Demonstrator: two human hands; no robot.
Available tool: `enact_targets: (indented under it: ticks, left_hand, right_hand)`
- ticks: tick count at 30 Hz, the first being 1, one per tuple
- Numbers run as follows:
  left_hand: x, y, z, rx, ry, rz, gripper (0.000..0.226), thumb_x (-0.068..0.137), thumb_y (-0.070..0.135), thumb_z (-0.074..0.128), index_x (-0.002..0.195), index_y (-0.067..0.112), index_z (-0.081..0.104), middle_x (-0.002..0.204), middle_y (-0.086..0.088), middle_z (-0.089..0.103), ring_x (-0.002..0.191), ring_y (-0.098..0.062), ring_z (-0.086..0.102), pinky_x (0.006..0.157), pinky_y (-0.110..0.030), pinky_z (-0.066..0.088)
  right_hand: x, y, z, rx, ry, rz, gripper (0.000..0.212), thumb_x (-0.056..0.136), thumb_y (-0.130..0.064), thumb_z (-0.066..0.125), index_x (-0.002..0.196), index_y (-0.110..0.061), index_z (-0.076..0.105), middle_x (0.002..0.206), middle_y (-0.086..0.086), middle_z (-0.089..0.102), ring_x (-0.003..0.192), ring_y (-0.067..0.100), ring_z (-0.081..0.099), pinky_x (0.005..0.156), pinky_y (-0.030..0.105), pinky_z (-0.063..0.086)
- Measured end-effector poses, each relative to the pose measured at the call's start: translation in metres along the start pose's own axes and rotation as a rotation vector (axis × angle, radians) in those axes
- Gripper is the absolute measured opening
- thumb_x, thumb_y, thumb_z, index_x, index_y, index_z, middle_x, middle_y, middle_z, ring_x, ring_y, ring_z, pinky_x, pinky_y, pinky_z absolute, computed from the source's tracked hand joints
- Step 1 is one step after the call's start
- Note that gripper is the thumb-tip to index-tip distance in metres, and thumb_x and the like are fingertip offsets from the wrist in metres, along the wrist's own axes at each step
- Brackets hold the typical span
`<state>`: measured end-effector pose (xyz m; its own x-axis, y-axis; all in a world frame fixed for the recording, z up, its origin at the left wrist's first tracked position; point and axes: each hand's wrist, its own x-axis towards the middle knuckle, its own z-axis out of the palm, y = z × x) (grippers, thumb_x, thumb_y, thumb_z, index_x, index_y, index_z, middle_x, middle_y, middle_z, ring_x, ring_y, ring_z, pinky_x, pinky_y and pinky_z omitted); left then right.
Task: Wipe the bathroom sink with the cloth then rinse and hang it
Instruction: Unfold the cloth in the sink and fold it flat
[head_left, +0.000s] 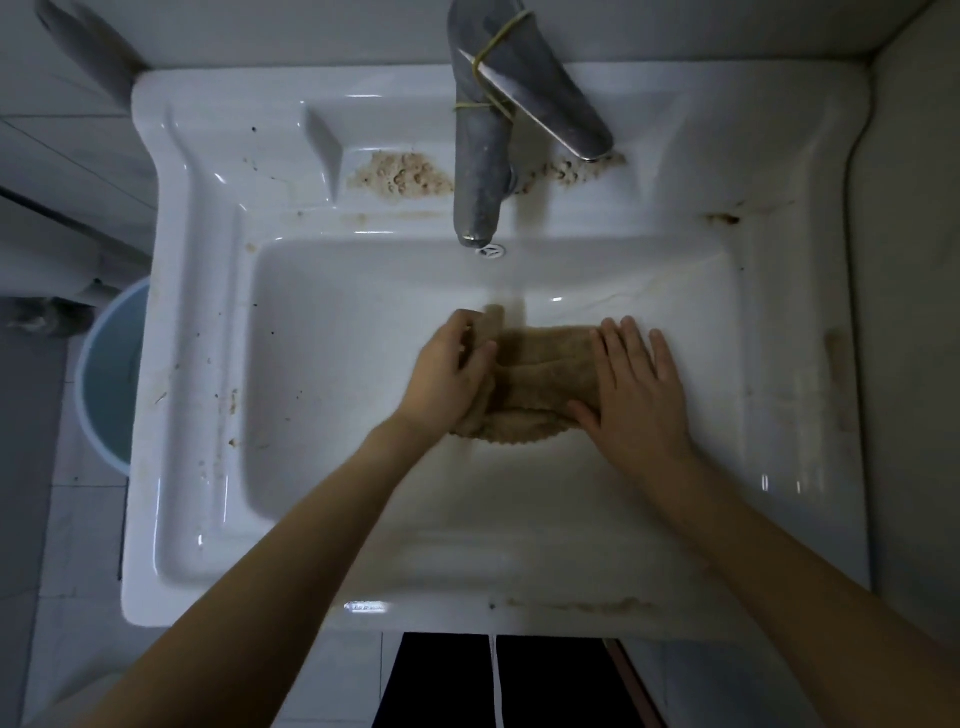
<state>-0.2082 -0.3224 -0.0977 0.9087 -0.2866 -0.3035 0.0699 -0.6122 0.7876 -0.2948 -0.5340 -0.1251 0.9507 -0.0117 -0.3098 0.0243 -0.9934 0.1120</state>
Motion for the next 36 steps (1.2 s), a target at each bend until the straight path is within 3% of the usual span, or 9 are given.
enact_targets:
  ticks: [6,8,12,16,20,24,28,31,36]
  left_hand:
    - [0.002,0.037,0.072,0.055,-0.379,0.081,0.032,0.098,0.016,0.051,0.128,0.008,0.057,0.122,-0.01,0.064,0.108,-0.023,0.059,0.089,-0.021,0.041]
    - [0.0,0.034,0.069,0.027,-0.308,0.059,0.031,0.096,0.008,0.051,0.126,0.01,0.06,0.118,-0.008,0.067,0.103,-0.022,0.061,0.091,-0.027,0.046]
    - [0.005,0.002,0.044,0.124,0.078,-0.173,0.014,0.094,0.016,0.052,0.104,0.007,0.055,0.098,-0.011,0.064,0.088,-0.027,0.06,0.075,-0.038,0.05]
    - [0.007,-0.01,0.048,0.192,-0.061,-0.417,0.036,0.094,0.033,0.059,0.115,0.005,0.048,0.108,-0.011,0.064,0.099,-0.031,0.061,0.083,-0.042,0.053]
    - [0.007,-0.004,0.049,-0.013,-0.066,-0.365,0.027,0.095,0.024,0.056,0.117,0.008,0.056,0.098,0.002,0.058,0.091,-0.018,0.056,0.076,-0.028,0.043]
    - [-0.003,-0.011,0.023,-0.163,0.004,-0.255,0.011,0.097,0.019,0.051,0.101,0.01,0.05,0.082,0.002,0.058,0.077,-0.018,0.056,0.065,-0.033,0.046]
    - [-0.004,-0.036,0.002,-0.103,0.135,-0.245,0.01,0.098,0.019,0.049,0.101,0.009,0.049,0.088,-0.004,0.06,0.079,-0.021,0.059,0.063,-0.034,0.046]
    - [-0.004,-0.054,0.001,0.022,0.091,-0.285,0.022,0.096,0.028,0.054,0.112,0.014,0.051,0.103,-0.003,0.061,0.089,-0.02,0.059,0.066,-0.027,0.043]
    - [-0.008,-0.043,0.001,-0.064,0.077,-0.257,0.029,0.089,0.025,0.064,0.116,0.02,0.053,0.089,0.003,0.058,0.078,-0.021,0.06,0.063,-0.03,0.051]
  right_hand:
    - [-0.014,0.01,0.004,0.122,0.106,0.028,0.068,0.086,-0.036,0.039,0.139,0.006,0.041,0.144,0.023,0.044,0.137,0.037,0.037,0.116,0.047,0.02]
    - [-0.017,0.011,-0.001,0.213,0.178,0.037,0.061,0.086,-0.024,0.035,0.137,0.008,0.044,0.141,0.026,0.047,0.134,0.04,0.041,0.115,0.046,0.026]
    - [-0.018,0.004,-0.008,0.265,0.2,0.002,0.057,0.093,-0.024,0.032,0.143,0.004,0.036,0.148,0.022,0.039,0.14,0.036,0.033,0.117,0.047,0.024]
    - [-0.002,-0.014,0.0,0.181,0.125,-0.036,0.064,0.097,-0.038,0.035,0.147,0.001,0.028,0.153,0.02,0.032,0.143,0.033,0.027,0.117,0.049,0.022]
    - [0.01,-0.025,0.013,0.126,0.035,-0.055,0.071,0.092,-0.045,0.029,0.146,0.002,0.029,0.152,0.02,0.032,0.143,0.033,0.027,0.119,0.048,0.019]
    - [0.02,-0.035,0.008,0.105,0.038,-0.096,0.074,0.094,-0.049,0.026,0.147,0.002,0.028,0.154,0.02,0.029,0.144,0.033,0.024,0.118,0.051,0.019]
    - [0.037,-0.051,0.01,0.106,0.013,-0.151,0.077,0.096,-0.055,0.025,0.15,0.0,0.021,0.157,0.018,0.024,0.146,0.032,0.017,0.117,0.051,0.018]
    - [0.042,-0.053,0.021,0.15,-0.021,-0.148,0.078,0.095,-0.057,0.025,0.15,-0.001,0.021,0.157,0.016,0.023,0.147,0.029,0.017,0.118,0.048,0.019]
    - [0.04,-0.043,0.015,0.159,0.028,-0.169,0.076,0.095,-0.057,0.023,0.15,-0.005,0.022,0.157,0.015,0.025,0.147,0.029,0.018,0.119,0.049,0.017]
